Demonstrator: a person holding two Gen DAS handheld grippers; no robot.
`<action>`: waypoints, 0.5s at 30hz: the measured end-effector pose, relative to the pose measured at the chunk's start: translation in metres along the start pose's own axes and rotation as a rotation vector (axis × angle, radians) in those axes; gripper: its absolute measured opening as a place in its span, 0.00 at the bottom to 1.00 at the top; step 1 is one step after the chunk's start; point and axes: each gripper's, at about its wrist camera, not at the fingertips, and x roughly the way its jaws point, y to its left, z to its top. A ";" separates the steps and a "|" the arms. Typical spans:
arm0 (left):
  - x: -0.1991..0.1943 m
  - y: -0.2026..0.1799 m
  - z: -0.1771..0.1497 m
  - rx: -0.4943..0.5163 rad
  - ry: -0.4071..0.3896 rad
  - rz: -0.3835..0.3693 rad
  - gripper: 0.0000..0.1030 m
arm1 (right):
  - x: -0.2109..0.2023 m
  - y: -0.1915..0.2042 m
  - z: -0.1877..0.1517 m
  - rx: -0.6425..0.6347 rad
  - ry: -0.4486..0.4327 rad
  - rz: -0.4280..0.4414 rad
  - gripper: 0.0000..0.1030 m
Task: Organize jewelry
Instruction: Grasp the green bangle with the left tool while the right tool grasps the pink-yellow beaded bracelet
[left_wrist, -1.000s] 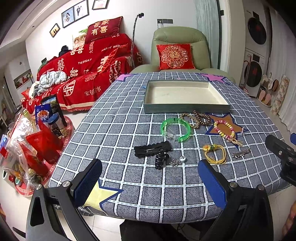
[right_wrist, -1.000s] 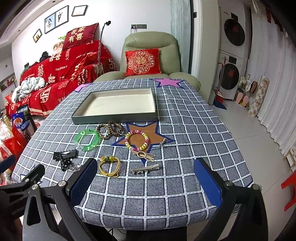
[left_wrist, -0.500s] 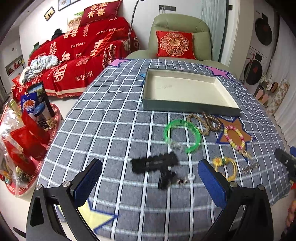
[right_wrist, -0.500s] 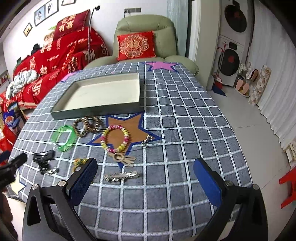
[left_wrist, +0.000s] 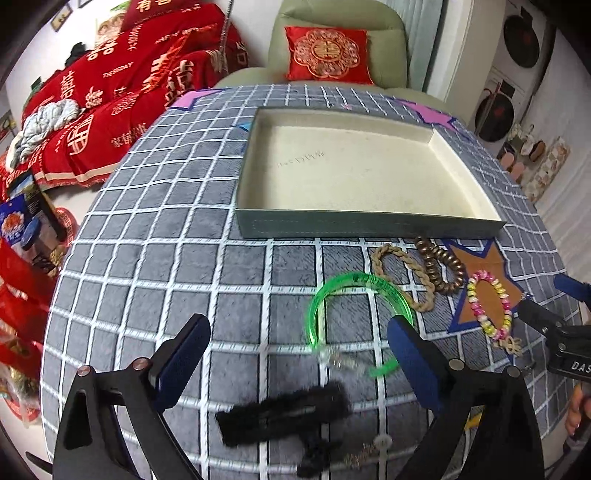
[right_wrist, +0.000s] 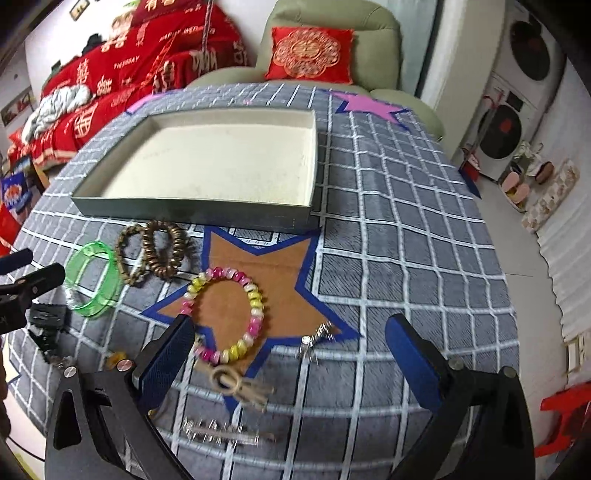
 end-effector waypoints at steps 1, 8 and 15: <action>0.004 -0.001 0.002 0.006 0.004 0.000 0.99 | 0.007 0.001 0.003 -0.013 0.013 -0.001 0.96; 0.023 -0.013 0.008 0.057 0.059 -0.018 0.82 | 0.037 0.010 0.009 -0.058 0.090 0.033 0.71; 0.032 -0.024 0.006 0.117 0.078 -0.023 0.69 | 0.043 0.012 0.013 -0.052 0.105 0.081 0.69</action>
